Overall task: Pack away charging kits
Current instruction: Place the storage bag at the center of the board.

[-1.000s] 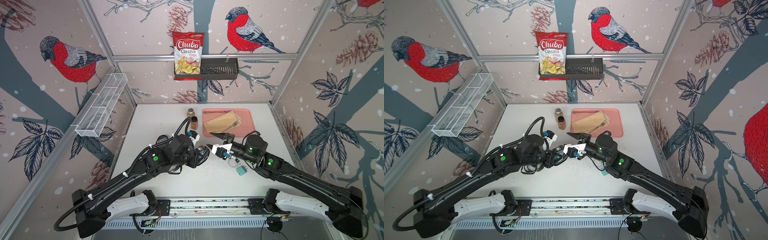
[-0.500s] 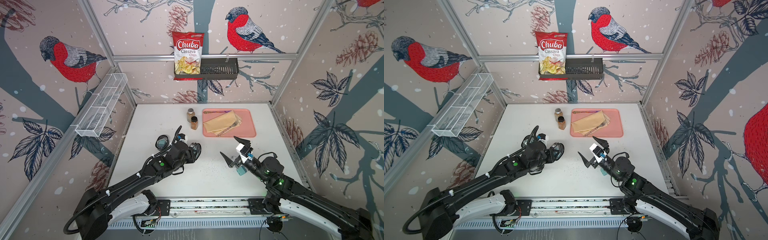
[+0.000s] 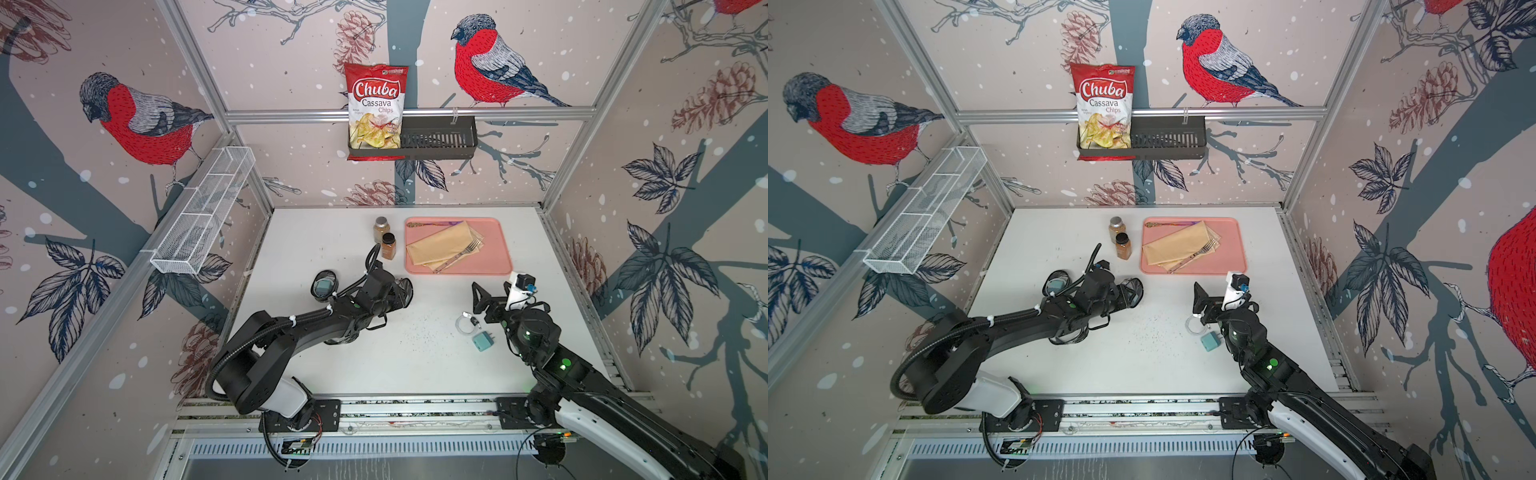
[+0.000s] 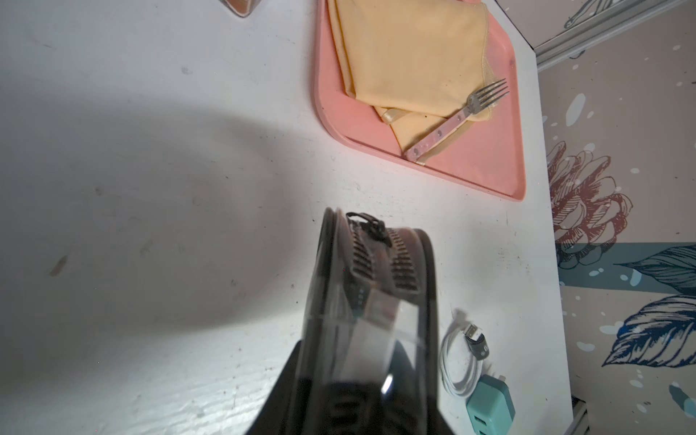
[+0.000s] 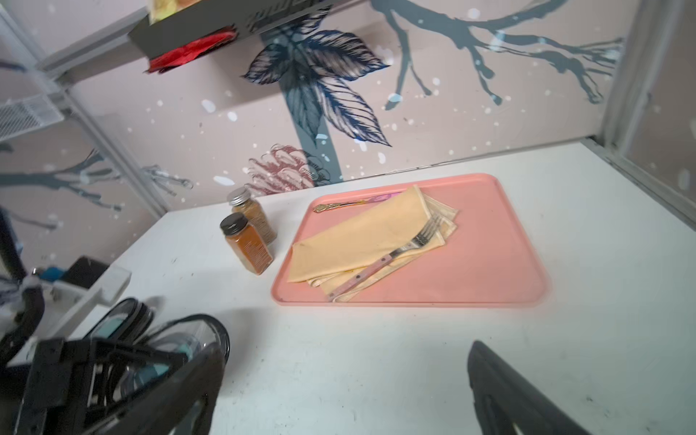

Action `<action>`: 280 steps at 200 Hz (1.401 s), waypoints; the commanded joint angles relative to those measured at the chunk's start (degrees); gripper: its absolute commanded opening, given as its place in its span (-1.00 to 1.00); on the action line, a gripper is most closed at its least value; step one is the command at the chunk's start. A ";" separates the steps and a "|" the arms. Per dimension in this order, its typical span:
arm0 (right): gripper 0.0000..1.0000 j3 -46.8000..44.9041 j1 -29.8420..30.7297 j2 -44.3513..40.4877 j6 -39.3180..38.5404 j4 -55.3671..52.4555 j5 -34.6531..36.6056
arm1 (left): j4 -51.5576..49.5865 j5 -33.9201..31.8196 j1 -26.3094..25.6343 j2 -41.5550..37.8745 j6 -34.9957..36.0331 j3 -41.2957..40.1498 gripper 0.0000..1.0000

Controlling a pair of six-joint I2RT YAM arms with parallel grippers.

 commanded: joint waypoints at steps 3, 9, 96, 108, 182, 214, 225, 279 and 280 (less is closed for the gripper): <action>1.00 0.87 -1.23 -2.12 17.23 -1.23 2.51 | 6.27 4.33 0.19 2.93 -2.26 0.25 -1.00; 1.00 1.03 -1.26 -2.24 20.00 -0.12 0.52 | 6.15 4.29 0.19 3.47 -2.42 0.18 -1.00; 1.00 10.42 1.89 6.82 43.53 -2.96 -16.63 | 8.35 -1.72 0.09 3.35 -8.03 -7.64 -1.00; 0.99 10.62 3.25 7.27 43.66 -3.07 -15.56 | 7.93 -2.21 0.09 3.37 -8.54 -7.59 -1.00; 0.99 6.24 4.43 -0.36 45.75 -4.32 -10.80 | 2.71 -5.89 -1.11 2.14 -9.61 -5.89 -0.23; 1.00 5.24 4.81 -5.95 48.64 -9.69 -7.11 | -1.79 -10.17 -2.18 -3.24 -9.12 -5.82 0.76; 0.99 4.51 4.81 -6.80 47.42 -9.94 -5.12 | -4.01 -11.55 -2.19 -6.10 -8.49 -5.81 0.92; 0.99 -1.15 3.48 -6.58 34.34 -0.81 -7.76 | -22.28 -21.77 -2.23 -27.49 -2.72 -4.84 0.94; 0.99 -1.23 3.40 -6.53 34.17 -0.62 -7.88 | -22.90 -22.16 -2.21 -28.09 -2.71 -4.80 0.94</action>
